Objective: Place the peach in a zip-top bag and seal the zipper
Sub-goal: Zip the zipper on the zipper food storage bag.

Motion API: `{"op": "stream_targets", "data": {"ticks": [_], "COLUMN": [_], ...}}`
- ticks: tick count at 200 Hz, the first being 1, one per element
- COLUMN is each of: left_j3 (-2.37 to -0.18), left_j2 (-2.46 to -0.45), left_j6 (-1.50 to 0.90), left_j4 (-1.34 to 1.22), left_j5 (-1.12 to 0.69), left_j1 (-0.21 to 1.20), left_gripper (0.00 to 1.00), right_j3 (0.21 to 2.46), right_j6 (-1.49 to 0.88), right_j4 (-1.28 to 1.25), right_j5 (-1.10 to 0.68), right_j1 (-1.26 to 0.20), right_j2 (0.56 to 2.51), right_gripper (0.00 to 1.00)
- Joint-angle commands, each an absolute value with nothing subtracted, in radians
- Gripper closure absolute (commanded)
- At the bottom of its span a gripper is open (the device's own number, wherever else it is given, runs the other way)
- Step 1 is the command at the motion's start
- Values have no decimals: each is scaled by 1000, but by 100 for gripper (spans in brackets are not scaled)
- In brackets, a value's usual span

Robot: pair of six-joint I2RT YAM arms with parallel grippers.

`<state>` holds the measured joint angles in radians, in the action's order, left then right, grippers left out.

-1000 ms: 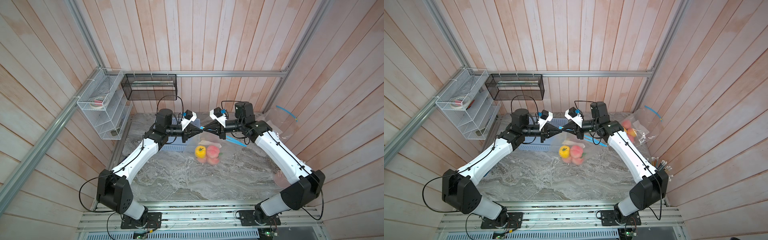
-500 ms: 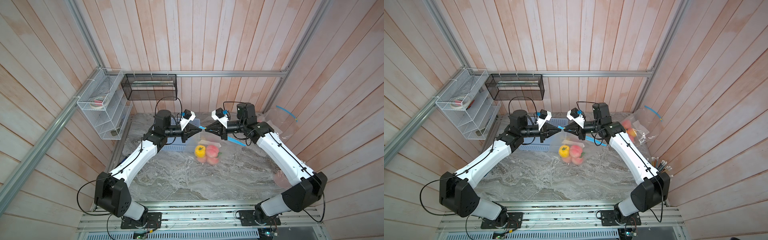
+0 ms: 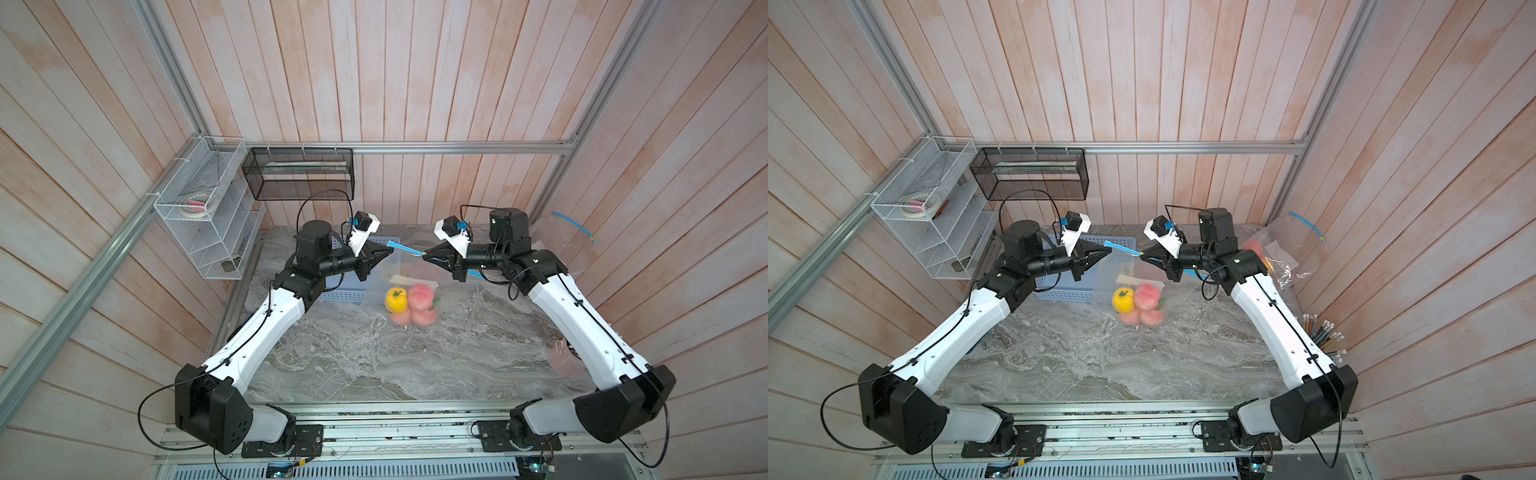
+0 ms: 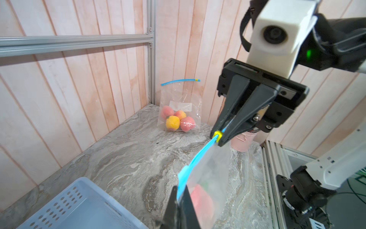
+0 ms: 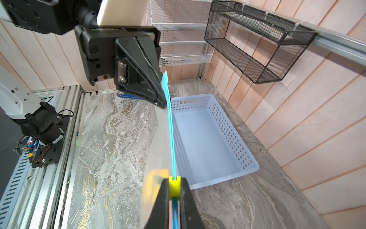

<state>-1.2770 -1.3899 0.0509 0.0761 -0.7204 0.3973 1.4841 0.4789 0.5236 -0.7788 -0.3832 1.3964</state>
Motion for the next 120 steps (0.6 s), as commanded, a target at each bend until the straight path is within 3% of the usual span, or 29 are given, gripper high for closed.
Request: {"op": "stream_targets", "data": {"ticks": [1, 71, 120], "left_j3": [-1279, -1240, -1198], "left_j2": [-1356, -1323, -1298], "left_j6": [23, -21, -53], "left_j4": [107, 82, 55], "left_j5": [-483, -261, -234], "left_j1": [351, 323, 288], "left_gripper": [100, 100, 100], "right_j3": [1470, 1432, 1396], "right_j6": [471, 471, 468], "right_j4": [633, 659, 664], "right_j5": [-682, -640, -646], "right_j1": [-344, -320, -285], "right_j2": [1364, 1336, 1305], "right_gripper": [92, 93, 93]}}
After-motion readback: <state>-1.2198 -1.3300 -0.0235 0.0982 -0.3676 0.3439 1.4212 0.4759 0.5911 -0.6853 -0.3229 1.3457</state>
